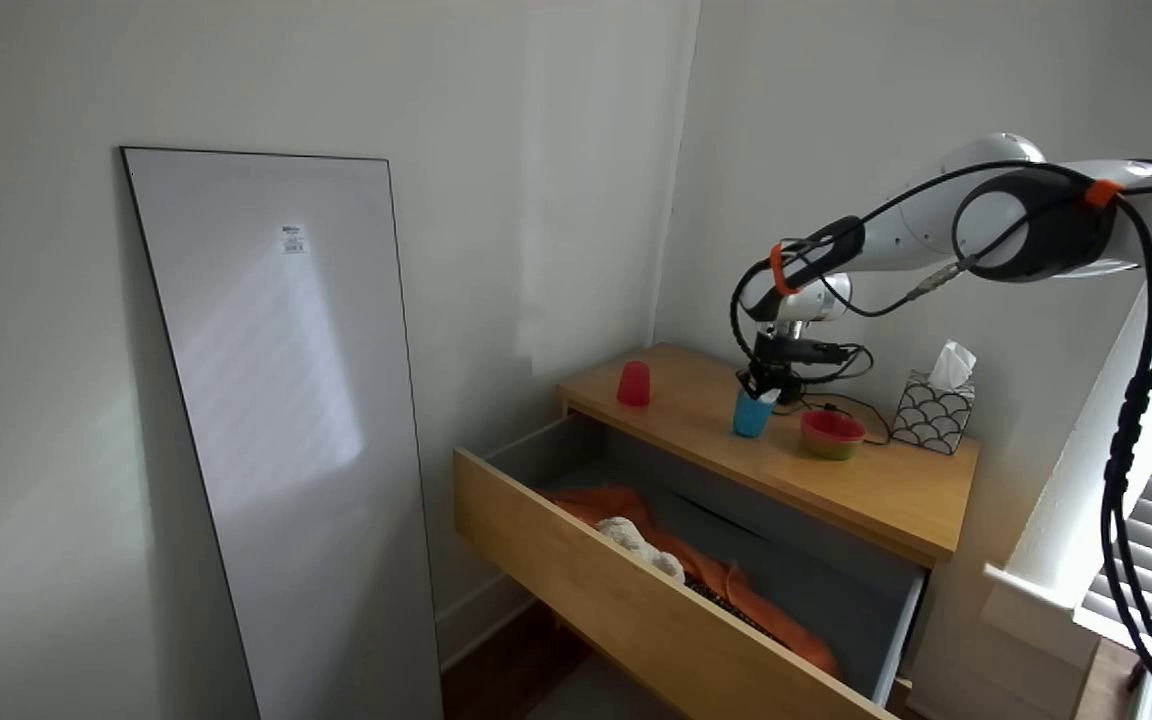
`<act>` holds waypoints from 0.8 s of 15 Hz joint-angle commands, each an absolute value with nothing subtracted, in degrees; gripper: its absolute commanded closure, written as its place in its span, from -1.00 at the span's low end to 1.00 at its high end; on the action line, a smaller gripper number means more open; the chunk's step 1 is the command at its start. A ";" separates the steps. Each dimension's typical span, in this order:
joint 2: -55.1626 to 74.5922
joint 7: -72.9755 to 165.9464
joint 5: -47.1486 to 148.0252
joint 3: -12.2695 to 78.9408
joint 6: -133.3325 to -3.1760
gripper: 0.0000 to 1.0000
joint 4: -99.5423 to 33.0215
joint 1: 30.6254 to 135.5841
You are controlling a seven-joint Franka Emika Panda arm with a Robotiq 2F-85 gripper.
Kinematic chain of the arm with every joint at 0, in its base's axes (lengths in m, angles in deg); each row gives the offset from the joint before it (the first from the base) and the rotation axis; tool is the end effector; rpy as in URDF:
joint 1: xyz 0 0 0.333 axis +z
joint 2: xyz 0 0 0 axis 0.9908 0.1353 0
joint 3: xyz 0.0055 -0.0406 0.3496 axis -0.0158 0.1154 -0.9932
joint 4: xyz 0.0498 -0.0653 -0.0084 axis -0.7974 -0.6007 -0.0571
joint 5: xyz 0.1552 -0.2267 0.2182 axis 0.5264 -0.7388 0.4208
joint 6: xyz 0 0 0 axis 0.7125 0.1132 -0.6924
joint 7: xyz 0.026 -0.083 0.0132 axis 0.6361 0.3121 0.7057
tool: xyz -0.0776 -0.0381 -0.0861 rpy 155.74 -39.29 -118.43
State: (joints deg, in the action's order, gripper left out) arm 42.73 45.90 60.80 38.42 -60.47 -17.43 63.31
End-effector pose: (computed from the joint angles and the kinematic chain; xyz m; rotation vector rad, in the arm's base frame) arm 0.6658 -0.3126 0.2490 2.9835 -0.9216 0.0322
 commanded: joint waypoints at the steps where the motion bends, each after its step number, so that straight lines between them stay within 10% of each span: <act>1: 43.71 47.25 61.32 37.70 -61.25 1.00 -17.16 62.60; 12: 39.04 46.67 60.66 37.87 -62.10 1.00 -19.50 64.67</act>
State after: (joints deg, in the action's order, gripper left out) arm 40.86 46.23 60.78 38.05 -60.84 -17.25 64.40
